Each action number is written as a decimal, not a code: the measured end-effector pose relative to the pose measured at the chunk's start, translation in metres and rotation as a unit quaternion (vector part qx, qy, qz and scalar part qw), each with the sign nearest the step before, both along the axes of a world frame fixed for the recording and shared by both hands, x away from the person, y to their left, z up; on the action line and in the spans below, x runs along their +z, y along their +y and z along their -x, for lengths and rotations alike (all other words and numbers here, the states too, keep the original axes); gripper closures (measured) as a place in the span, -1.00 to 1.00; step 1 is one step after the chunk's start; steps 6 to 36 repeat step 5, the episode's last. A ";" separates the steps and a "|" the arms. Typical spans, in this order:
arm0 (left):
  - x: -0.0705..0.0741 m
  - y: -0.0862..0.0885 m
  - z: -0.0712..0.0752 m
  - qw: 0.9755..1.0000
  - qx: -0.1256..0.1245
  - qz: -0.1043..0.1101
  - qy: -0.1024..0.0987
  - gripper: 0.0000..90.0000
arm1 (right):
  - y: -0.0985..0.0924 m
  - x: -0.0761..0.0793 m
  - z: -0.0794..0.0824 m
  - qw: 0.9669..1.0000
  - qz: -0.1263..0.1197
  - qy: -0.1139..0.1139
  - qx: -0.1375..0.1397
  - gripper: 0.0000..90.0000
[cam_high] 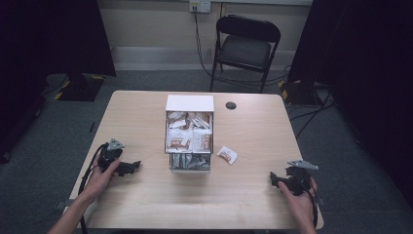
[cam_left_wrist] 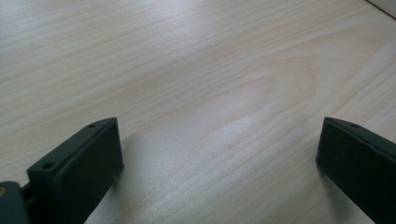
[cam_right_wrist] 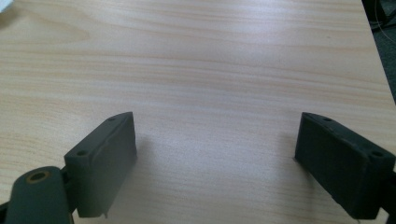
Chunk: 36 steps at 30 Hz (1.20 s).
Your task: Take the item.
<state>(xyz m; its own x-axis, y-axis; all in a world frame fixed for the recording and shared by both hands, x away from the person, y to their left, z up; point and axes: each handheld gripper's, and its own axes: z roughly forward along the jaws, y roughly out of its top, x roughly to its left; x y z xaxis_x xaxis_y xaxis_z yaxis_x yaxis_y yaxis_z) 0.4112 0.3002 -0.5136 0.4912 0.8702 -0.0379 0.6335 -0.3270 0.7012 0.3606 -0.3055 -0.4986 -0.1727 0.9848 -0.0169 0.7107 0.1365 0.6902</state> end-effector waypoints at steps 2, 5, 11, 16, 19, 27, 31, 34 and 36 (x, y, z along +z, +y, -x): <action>0.000 0.000 0.000 1.000 0.000 0.000 0.000 -1.00 | 0.000 -0.003 0.001 1.000 -0.001 -0.014 0.000 -0.76; 0.000 0.000 0.000 1.000 0.000 0.000 0.000 -1.00 | 0.001 -0.003 0.002 1.000 -0.001 -0.014 -0.004 -0.76; 0.000 0.000 0.000 1.000 0.000 0.000 0.000 -1.00 | 0.001 -0.003 0.002 1.000 -0.001 -0.014 -0.004 -0.76; 0.000 0.000 0.000 1.000 0.000 0.000 0.000 -1.00 | 0.001 -0.003 0.002 1.000 -0.001 -0.014 -0.004 -0.76; 0.000 0.000 0.000 1.000 0.000 0.000 0.000 -1.00 | 0.001 -0.003 0.002 1.000 -0.001 -0.014 -0.004 -0.76; 0.000 0.000 0.000 1.000 0.000 0.000 0.000 -1.00 | 0.001 -0.003 0.002 1.000 -0.001 -0.014 -0.004 -0.76; 0.000 0.000 0.000 1.000 0.000 0.000 0.000 -1.00 | 0.001 -0.003 0.002 1.000 -0.001 -0.014 -0.004 -0.76; 0.000 0.000 0.000 1.000 0.000 0.000 0.000 -1.00 | 0.001 -0.003 0.002 1.000 -0.001 -0.014 -0.004 -0.76; 0.000 0.000 0.000 1.000 0.000 0.000 0.000 -1.00 | 0.001 -0.003 0.002 1.000 -0.001 -0.014 -0.004 -0.76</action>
